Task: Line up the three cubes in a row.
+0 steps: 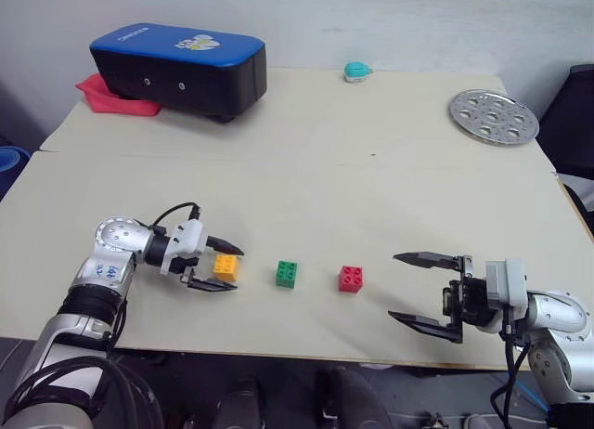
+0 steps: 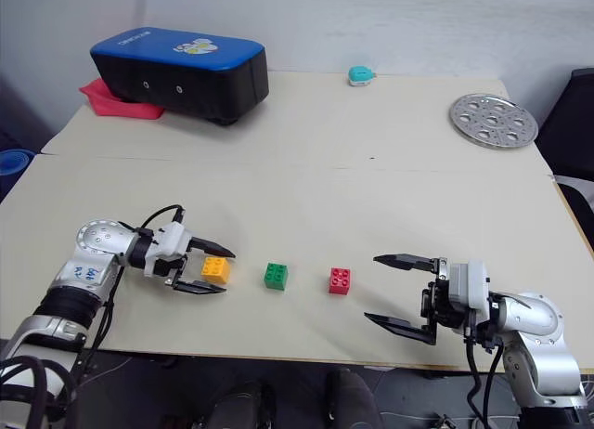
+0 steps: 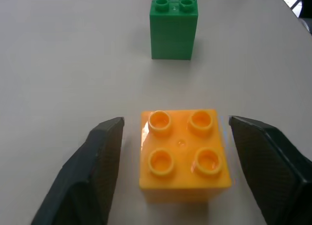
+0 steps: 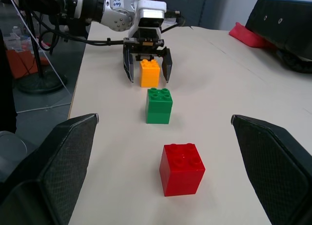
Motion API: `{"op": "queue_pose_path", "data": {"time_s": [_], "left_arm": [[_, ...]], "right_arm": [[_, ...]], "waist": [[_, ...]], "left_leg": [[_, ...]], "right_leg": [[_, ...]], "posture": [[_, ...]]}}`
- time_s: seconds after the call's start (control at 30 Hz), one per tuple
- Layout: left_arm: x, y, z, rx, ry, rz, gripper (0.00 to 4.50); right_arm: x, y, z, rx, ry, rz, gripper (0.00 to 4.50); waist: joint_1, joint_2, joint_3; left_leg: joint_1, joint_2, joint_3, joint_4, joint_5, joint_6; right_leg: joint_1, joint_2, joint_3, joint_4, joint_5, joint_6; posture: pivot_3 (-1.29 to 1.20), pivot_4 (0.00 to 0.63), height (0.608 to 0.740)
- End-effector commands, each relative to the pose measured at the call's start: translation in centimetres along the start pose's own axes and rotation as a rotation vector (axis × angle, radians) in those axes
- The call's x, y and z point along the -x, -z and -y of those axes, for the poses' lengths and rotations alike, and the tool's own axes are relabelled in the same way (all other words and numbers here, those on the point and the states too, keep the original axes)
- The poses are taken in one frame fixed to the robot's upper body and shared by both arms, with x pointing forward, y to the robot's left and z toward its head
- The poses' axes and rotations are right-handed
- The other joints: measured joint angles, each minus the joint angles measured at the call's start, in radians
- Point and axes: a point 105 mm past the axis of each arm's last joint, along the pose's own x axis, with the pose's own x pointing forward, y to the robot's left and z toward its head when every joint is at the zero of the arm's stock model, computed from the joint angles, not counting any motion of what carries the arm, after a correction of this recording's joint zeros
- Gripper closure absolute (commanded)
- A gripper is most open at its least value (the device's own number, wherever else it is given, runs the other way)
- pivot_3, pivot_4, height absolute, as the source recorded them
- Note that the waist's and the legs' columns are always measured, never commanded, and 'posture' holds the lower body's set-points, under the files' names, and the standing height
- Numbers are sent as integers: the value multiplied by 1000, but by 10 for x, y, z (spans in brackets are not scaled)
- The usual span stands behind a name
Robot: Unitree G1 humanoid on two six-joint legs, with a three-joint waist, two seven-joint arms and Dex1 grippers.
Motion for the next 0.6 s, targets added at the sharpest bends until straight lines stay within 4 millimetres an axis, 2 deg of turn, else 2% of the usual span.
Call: {"op": "queue_pose_path", "data": {"time_s": [0.03, 0.13, 0.23, 0.33, 0.43, 0.5, 0.6], "left_arm": [[27, -9, 10, -37, -1, 3, 427], [56, -3, 22, -14, -114, -67, 427], [75, 0, 32, -12, -201, -130, 427], [98, -7, 37, 38, -342, -127, 427], [128, -22, 33, 86, -506, -99, 427], [135, -22, 41, 93, -509, -118, 427], [132, -16, 49, 79, -487, -161, 427]], "right_arm": [[3, -7, 1, 37, -2, 25, 0], [5, -8, 3, 32, -24, 12, 0], [7, -12, 7, 37, -52, -15, 0], [11, -13, 11, 85, -137, -161, 0], [16, -17, 29, 87, -85, -273, 0], [18, -20, 34, 98, -85, -289, 0], [19, -15, 33, 77, -99, -273, 0]], "waist": [[-5, 0, 0], [-12, 0, 0], [-4, 0, 0], [-2, 1, 1], [2, 0, 1], [1, 0, 1], [0, 1, 1]], "left_leg": [[0, 0, 0, 0, 0, 0], [0, 2, 0, -1, 0, 0], [1, 2, 0, -1, -1, 2], [1, 0, 0, -1, -3, 5], [0, 0, -3, -1, -3, 5], [0, 0, -3, -1, -3, 5], [0, 0, -2, -3, -3, 5]], "right_leg": [[0, 0, 0, 0, 0, 0], [0, 1, 1, 0, 0, 0], [0, 0, 0, 0, 0, -1], [0, -3, 1, 1, 0, -1], [1, -3, -1, 0, 0, -1], [0, -4, -2, 0, 0, -1], [0, -4, -2, -2, -1, -1]], "posture": [[0, 150, 740], [0, 150, 740], [0, 150, 740], [0, 150, 740], [0, 150, 740], [0, 150, 740], [0, 150, 740]]}}
